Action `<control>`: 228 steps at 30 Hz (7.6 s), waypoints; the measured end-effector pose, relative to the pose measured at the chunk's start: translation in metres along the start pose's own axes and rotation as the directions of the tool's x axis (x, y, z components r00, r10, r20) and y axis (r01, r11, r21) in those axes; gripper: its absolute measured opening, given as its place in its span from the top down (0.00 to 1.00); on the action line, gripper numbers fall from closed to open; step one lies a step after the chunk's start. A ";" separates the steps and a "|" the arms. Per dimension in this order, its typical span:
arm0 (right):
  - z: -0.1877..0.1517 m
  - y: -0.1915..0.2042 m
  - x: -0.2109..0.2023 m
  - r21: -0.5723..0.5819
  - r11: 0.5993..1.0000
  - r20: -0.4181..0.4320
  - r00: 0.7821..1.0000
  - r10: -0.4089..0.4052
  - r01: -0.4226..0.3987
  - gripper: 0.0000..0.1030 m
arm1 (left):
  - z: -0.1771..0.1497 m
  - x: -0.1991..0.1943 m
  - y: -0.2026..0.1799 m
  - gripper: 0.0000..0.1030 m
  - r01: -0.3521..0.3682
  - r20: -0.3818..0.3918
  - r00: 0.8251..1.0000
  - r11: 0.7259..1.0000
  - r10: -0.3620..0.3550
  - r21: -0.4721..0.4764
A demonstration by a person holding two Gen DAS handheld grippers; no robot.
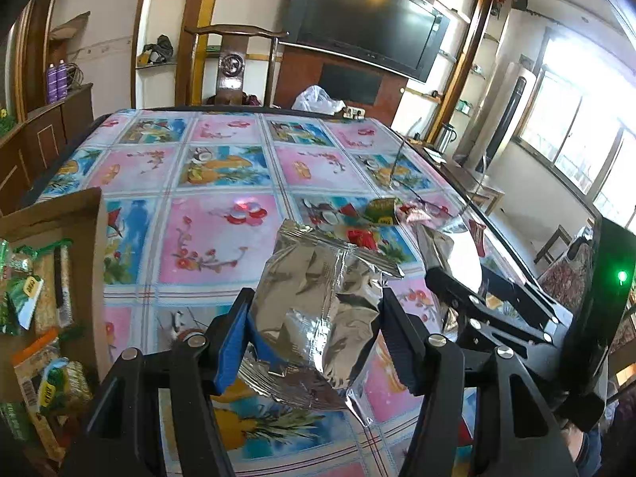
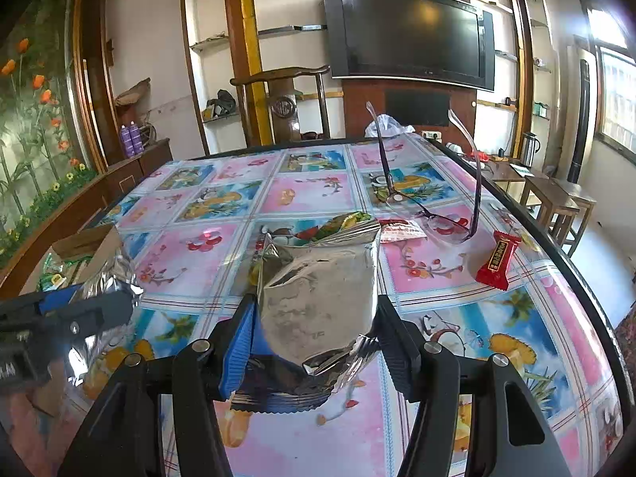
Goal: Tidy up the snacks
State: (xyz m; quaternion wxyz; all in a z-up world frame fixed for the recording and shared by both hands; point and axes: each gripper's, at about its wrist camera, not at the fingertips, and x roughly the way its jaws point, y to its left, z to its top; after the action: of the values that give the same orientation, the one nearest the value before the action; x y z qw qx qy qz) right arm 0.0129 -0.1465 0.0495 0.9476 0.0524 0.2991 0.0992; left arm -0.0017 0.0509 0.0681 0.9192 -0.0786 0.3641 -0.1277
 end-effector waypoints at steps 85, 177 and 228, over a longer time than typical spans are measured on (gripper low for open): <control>-0.032 0.263 0.020 -0.223 0.778 -0.212 0.809 0.549 -0.587 0.32 | 0.024 -0.049 0.254 0.39 -0.375 -0.138 0.927 0.858 0.349 -0.351; 0.015 -0.150 0.042 0.296 0.907 -0.188 0.949 -0.252 0.299 0.77 | 0.011 0.106 -0.038 0.83 -0.126 -0.218 0.962 0.977 0.163 0.172; -0.006 -0.040 0.046 0.118 0.993 -0.200 0.980 0.009 0.015 0.77 | 0.002 0.102 -0.044 0.83 -0.123 -0.193 0.968 0.973 0.161 0.194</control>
State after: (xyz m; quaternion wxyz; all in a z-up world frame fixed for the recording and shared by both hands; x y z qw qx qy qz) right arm 0.0529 -0.1751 0.0125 0.9080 0.0979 0.3983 0.0848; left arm 0.0634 -0.0209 0.0142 0.8864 0.0452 0.4495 -0.1013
